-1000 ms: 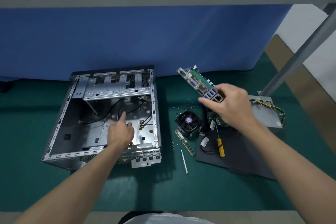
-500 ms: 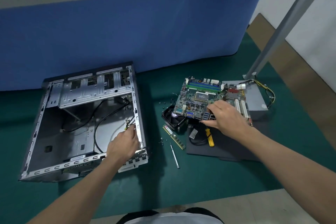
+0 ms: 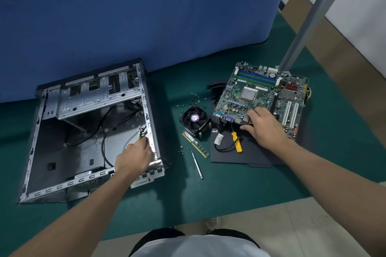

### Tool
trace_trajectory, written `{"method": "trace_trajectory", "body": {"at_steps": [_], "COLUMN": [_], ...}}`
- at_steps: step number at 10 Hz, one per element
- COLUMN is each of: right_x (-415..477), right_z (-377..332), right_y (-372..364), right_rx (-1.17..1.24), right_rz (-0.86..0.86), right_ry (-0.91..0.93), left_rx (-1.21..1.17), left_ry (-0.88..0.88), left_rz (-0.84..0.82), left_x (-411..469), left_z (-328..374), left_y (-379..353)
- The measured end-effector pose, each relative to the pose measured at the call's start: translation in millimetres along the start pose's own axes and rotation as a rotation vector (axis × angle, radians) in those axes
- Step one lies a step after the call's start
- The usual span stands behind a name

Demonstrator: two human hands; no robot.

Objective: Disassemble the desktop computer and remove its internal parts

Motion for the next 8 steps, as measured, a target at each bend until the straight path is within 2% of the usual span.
{"method": "trace_trajectory", "body": {"at_steps": [5, 7, 8], "right_x": [17, 13, 8], "right_z": [3, -3, -8], "right_y": [-1, 13, 59], "right_rx": [-0.073, -0.091, 0.202], "right_rz": [-0.117, -0.256, -0.137], "right_ry": [-0.234, -0.29, -0.395], "left_rx": [0.026, 0.022, 0.015], "left_ry": [0.016, 0.026, 0.012], "left_rz": [0.028, 0.014, 0.045], "left_x": [-3, -4, -2], "left_z": [-1, 0, 1], "left_y": [2, 3, 3]}}
Point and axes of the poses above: each hand's wrist, its own x-axis towards the middle knuckle, its own y-axis out of the back of the hand, z = x × y, the point moved 6 cm from there along x, towards the middle knuckle, and after that the axes turned 9 degrees about -x, right-handed, at the moved point
